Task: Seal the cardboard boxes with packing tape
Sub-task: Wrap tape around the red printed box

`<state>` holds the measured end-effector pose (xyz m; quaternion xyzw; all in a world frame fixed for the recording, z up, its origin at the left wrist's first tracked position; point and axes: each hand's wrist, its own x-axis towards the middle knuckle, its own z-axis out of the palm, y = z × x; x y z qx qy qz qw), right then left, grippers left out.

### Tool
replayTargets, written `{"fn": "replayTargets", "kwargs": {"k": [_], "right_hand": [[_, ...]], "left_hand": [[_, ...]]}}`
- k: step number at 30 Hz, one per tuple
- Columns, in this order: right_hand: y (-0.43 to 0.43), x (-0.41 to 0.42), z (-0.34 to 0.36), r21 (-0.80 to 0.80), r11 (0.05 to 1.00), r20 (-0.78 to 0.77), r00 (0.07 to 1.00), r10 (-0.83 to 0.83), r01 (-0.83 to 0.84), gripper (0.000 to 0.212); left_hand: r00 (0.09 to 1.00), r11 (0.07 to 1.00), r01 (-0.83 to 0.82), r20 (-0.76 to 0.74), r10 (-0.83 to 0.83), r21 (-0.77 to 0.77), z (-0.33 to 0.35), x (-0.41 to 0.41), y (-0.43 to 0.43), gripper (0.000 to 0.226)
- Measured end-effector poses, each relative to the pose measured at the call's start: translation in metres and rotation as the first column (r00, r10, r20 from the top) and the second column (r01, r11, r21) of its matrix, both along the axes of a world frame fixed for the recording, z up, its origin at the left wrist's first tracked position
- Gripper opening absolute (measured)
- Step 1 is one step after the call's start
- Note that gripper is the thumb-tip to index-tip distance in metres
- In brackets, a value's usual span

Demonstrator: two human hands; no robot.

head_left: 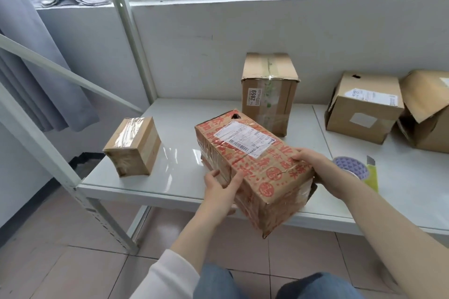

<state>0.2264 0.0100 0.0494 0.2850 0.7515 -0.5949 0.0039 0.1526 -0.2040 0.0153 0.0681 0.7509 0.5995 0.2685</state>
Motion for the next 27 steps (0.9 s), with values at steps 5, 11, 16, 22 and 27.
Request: {"fn": "replayTargets", "kwargs": {"k": [5,11,16,22,27], "right_hand": [[0.008,0.0,-0.009,-0.022,0.999,0.005,0.999,0.034,-0.034,0.019],[0.021,-0.014,-0.012,0.043,0.991,-0.063,0.991,-0.122,0.125,0.019],[0.025,-0.008,-0.009,-0.019,0.986,0.025,0.986,-0.163,0.163,0.037],[0.0,0.03,-0.01,-0.104,0.974,0.013,0.979,-0.204,0.204,0.033],[-0.016,0.056,-0.021,-0.12,0.948,-0.012,0.955,-0.297,0.294,0.039]], "left_hand": [[0.983,0.99,-0.025,0.183,-0.001,0.14,-0.006,-0.008,0.011,0.081],[0.974,0.978,-0.042,0.225,-0.006,0.206,-0.005,-0.013,0.031,0.076],[0.979,0.98,-0.028,0.202,-0.012,0.196,0.0,-0.015,0.04,0.068],[0.985,0.987,0.143,0.087,-0.149,0.068,0.01,-0.022,0.034,0.046],[0.97,0.971,0.241,0.026,-0.241,0.009,0.012,-0.008,0.035,0.037]]}}
